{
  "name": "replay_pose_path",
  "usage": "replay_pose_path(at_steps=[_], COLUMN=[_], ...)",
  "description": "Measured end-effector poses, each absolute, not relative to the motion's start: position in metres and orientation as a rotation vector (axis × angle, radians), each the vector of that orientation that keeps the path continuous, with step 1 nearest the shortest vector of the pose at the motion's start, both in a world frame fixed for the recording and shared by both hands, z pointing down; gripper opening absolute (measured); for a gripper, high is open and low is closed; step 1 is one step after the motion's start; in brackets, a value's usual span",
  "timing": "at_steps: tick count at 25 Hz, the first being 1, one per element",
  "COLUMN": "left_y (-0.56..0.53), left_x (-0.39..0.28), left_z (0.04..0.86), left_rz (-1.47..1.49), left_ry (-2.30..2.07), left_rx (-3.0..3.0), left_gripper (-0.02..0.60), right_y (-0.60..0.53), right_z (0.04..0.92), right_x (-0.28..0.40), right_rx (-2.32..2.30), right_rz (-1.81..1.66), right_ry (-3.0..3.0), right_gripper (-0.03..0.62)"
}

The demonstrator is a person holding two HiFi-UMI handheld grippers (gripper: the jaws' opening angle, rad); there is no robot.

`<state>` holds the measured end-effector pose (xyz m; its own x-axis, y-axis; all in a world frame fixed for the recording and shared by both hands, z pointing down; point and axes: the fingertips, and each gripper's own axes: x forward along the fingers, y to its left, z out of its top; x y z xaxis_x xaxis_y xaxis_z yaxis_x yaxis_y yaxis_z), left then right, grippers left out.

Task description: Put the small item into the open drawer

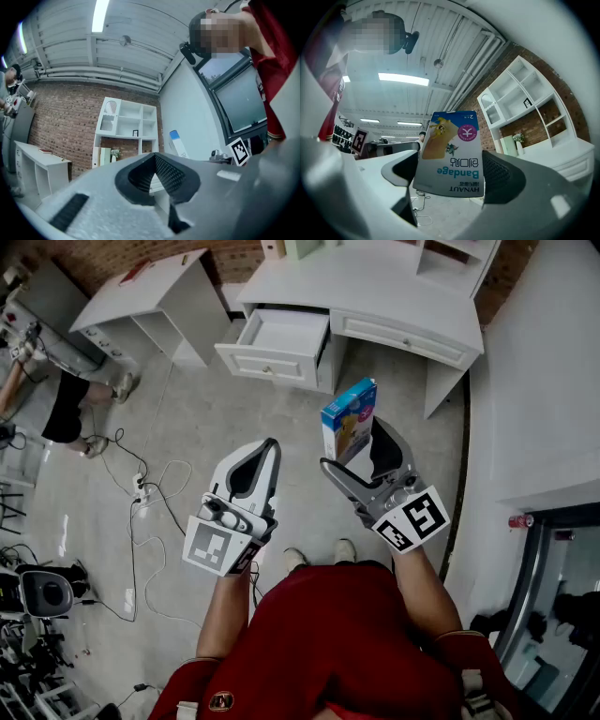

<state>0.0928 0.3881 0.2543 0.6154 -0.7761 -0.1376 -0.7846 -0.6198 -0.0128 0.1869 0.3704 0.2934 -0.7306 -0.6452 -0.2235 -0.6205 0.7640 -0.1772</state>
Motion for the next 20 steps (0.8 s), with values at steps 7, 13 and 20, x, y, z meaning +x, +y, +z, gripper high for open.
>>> replay_pose_path(at_steps=[7, 13, 20], left_y=[0.388, 0.378, 0.346], left_x=[0.09, 0.102, 0.152], left_z=[0.255, 0.256, 0.268], left_rz=[0.183, 0.164, 0.079], left_ry=[1.339, 1.364, 1.38], left_rx=[-2.753, -2.735, -2.711], left_gripper=[0.008, 0.008, 0.008], right_y=[0.372, 0.369, 0.334], right_z=[0.29, 0.296, 0.317], right_x=[0.187, 0.209, 0.273], right_rx=[-0.979, -0.992, -0.996], right_rz=[-0.14, -0.155, -0.205], right_ry=[2.67, 2.661, 2.611], right_gripper=[0.439, 0.439, 0.439])
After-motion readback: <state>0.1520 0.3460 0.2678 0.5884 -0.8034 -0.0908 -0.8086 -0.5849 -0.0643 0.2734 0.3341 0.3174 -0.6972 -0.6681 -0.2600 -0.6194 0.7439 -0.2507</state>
